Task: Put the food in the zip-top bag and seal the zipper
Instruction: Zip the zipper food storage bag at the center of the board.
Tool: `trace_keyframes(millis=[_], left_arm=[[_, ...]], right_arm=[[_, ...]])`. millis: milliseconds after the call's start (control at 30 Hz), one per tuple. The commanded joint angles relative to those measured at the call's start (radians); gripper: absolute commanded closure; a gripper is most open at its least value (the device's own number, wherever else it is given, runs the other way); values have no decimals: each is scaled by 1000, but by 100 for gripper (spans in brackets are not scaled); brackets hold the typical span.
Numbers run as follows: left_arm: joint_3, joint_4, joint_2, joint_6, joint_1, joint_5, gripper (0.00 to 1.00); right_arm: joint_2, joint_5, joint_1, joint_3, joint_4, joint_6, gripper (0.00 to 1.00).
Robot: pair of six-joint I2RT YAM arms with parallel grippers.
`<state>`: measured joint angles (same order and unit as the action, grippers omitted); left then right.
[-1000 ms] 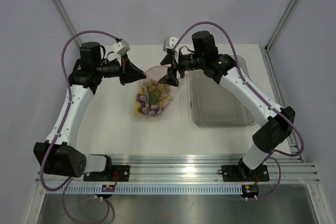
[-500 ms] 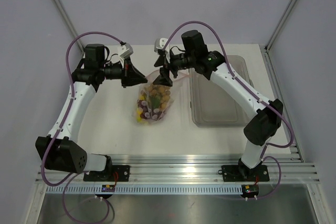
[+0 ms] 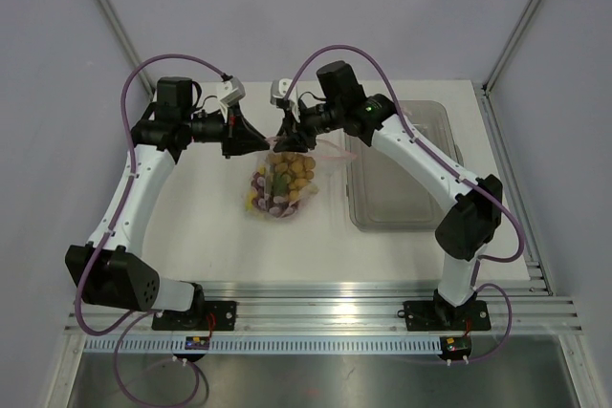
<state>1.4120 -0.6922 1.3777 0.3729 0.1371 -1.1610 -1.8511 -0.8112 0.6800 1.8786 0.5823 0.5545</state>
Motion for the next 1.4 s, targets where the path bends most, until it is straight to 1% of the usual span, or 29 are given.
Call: trace_keyframes(millis=[0,33,133,167,267,300,333,400,500,533,567,600,633,667,733,767,867,967,1000,1100,1167,1200,1267,1367], left_arm=[[62,17,-3,29,4,-46,100],[62,19,-5,31,4,-42,100],[64,19,-6,26,4,-26,100],[65,17,-6,20,4,-20,80],[67,7,-22,20,4,12,32],[64,8,-32,21,4,32,27],[59,10,-45,24,2,81,25],[24,42,-103,38,-7,130,24],[-100,170,-222,12,-45,207,24],[-143,271,-259,-23,-57,214,24],[-238,325,-325,-29,-70,219,24],[-290,377,-366,-26,-83,227,25],[-339,483,-400,-23,-85,237,25],[-437,534,-461,-19,-85,253,24],[-502,607,-497,-6,-87,253,25],[-525,612,-505,-3,-87,236,26],[-530,615,-471,-25,-87,205,30],[-516,669,-399,-83,-87,144,35],[-518,713,-382,-100,-88,135,35],[-519,766,-342,-126,-88,132,35],[-519,781,-329,-140,-87,126,34],[-521,816,-324,-155,-87,120,34],[-510,821,-304,-172,-87,104,34],[-479,815,-263,-192,-87,66,39]], right_arm=[[6,0,7,40,5,-2,72],[12,3,7,36,-1,-7,85],[30,10,7,5,-44,-22,100],[36,12,7,-18,-56,-25,100],[56,18,7,-58,-105,-30,100],[61,20,9,-62,-114,-31,100],[64,23,7,-67,-116,-31,100],[67,27,9,-75,-116,-30,100],[79,32,7,-90,-128,-31,100],[82,32,7,-96,-134,-34,100],[85,30,6,-105,-148,-42,100],[89,26,4,-108,-156,-47,100],[89,23,3,-111,-162,-50,100],[90,17,0,-111,-168,-57,100],[92,7,-8,-113,-173,-62,100],[92,4,-10,-113,-174,-64,100],[92,-6,-17,-113,-179,-67,100],[95,-16,-19,-114,-184,-73,100],[98,-20,-19,-116,-187,-73,100],[104,-23,-19,-118,-185,-76,100],[107,-23,-19,-125,-184,-71,100],[110,-23,-19,-125,-185,-70,100],[109,-25,-19,-125,-187,-68,100],[107,-31,-19,-124,-188,-71,100]])
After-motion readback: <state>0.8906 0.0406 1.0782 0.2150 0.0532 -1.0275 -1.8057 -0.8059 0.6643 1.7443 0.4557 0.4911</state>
